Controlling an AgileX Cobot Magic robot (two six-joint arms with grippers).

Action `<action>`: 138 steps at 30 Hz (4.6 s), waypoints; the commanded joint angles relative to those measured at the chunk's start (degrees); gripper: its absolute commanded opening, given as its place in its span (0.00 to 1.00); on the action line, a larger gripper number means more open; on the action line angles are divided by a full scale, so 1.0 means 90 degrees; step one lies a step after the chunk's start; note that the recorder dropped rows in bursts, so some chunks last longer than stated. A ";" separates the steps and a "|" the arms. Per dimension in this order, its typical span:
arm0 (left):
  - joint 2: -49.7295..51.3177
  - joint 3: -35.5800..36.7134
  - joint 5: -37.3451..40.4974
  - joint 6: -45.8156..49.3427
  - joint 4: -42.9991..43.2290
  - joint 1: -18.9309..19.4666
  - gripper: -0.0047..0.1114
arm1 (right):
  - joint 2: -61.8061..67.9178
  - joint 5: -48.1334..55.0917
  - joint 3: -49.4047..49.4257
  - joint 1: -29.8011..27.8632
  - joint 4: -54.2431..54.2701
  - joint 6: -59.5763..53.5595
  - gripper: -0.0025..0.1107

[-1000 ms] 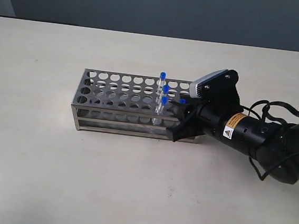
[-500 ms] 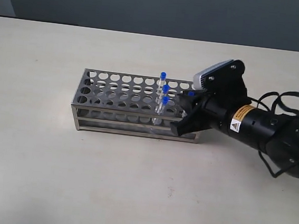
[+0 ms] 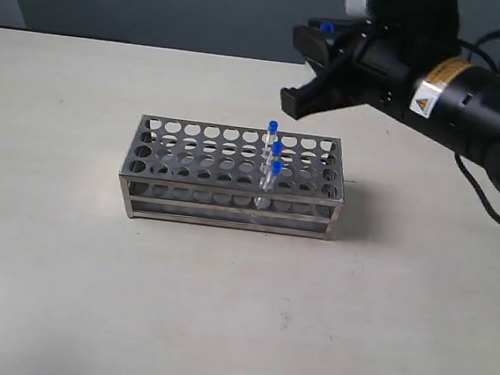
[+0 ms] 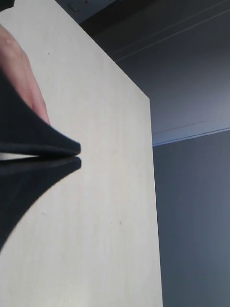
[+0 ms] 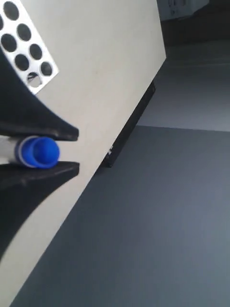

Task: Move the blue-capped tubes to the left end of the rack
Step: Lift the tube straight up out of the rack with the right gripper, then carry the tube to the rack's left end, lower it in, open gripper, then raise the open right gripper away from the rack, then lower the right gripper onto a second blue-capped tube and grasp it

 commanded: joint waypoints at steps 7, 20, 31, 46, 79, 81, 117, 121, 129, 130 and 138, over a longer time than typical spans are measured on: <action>-0.0033 -0.0020 -0.0010 0.0000 0.0013 -0.0017 0.05 | 0.2197 0.0683 -0.2671 0.1236 -0.0308 0.0110 0.01; -0.0033 -0.0020 -0.0010 0.0000 0.0013 -0.0017 0.05 | 0.3839 0.1095 -0.3899 0.1430 -0.0703 0.1083 0.01; -0.0033 -0.0020 -0.0010 0.0000 0.0013 -0.0017 0.05 | 0.4044 0.0825 -0.3988 0.1424 -0.0703 0.0970 0.01; -0.0033 -0.0020 -0.0010 0.0000 0.0013 -0.0017 0.05 | 0.4554 0.1348 -0.4346 0.1396 -0.0624 0.0853 0.01; -0.0033 -0.0020 -0.0010 0.0000 0.0013 -0.0017 0.05 | 0.1689 0.2385 -0.2913 0.0353 -0.0207 0.0900 0.38; -0.0033 -0.0020 -0.0010 0.0000 0.0013 -0.0017 0.05 | 0.1361 0.2170 -0.2301 0.0335 -0.0202 0.0900 0.38; -0.0033 -0.0020 -0.0010 0.0000 0.0013 -0.0017 0.05 | 0.2258 -0.1001 0.0930 0.0363 0.0822 0.0905 0.01; -0.0033 -0.0020 -0.0010 0.0000 0.0013 -0.0017 0.05 | 0.2258 -0.1016 0.0930 0.0363 0.0822 0.0905 0.01; -0.0033 -0.0020 -0.0010 0.0000 0.0013 -0.0017 0.05 | 0.1493 -0.0678 0.0930 0.0407 0.0611 0.0905 0.01; -0.0033 -0.0020 -0.0010 0.0000 0.0013 -0.0017 0.05 | 0.1343 -0.0611 0.0930 0.0407 0.0558 0.0905 0.01; -0.0033 -0.0020 -0.0010 0.0000 0.0013 -0.0017 0.05 | 0.0483 -0.0544 0.0673 0.0407 0.0267 0.0894 0.01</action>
